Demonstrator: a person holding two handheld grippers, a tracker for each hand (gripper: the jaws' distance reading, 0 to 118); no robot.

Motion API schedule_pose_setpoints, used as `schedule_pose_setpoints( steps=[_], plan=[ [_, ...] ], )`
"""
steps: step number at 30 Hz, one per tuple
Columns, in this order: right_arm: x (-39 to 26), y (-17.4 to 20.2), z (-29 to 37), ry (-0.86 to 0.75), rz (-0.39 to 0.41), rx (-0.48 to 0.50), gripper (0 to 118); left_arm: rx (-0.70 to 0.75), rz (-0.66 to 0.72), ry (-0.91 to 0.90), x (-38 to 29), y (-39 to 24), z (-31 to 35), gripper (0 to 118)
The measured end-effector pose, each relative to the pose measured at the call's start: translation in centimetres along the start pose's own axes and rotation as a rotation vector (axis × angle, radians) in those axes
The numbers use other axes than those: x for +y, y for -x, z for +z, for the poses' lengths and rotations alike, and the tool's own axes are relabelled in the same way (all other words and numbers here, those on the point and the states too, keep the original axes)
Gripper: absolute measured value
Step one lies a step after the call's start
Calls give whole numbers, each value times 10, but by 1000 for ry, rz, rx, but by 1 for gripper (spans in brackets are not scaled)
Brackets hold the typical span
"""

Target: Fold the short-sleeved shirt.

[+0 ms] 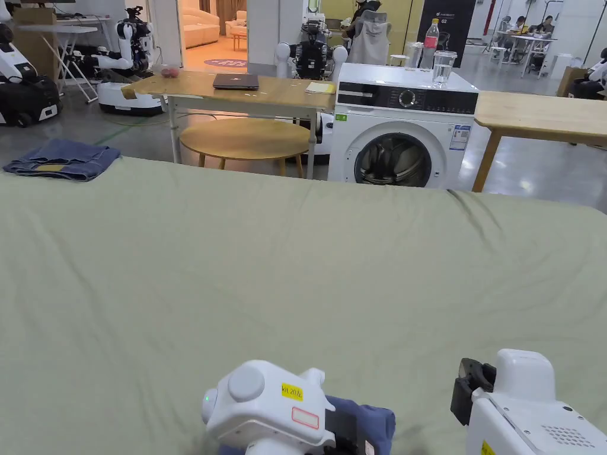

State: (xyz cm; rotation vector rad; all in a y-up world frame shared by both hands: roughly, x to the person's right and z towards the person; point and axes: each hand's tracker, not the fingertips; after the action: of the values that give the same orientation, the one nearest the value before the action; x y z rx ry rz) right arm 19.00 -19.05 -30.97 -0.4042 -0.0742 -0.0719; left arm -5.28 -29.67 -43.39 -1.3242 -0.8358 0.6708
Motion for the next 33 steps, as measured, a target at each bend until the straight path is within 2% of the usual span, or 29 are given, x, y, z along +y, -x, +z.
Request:
schedule_pose_setpoints(
  steps=[3, 9, 13, 15, 18, 21, 30, 33],
  plan=[
    [0, -1, -1, 4, 0, -3, 0, 3, 8, -25, -3, 9, -9, 0],
    [-2, -3, -3, 7, 1, -9, 0, 91, -115, -24, -3, -11, -9, 0],
    [0, -1, -3, -12, -3, -19, 0, 172, -281, -79, -9, -40, 12, 0],
    [3, -1, -4, -32, -30, -18, 0, 237, -364, -146, -12, -51, 29, 0],
    [7, 4, -2, -85, -37, -40, 0, 356, -477, -322, -16, -62, 60, 0],
    [13, 11, 1, -154, -29, -66, 0, 465, -587, -593, -28, -69, 94, 0],
    [25, 28, -2, -237, -7, -50, 0, 712, -710, -1171, -60, -62, 158, 0],
    [26, 33, -2, -254, 16, -58, 0, 781, -714, -1288, -72, -59, 168, 0]
  ],
)
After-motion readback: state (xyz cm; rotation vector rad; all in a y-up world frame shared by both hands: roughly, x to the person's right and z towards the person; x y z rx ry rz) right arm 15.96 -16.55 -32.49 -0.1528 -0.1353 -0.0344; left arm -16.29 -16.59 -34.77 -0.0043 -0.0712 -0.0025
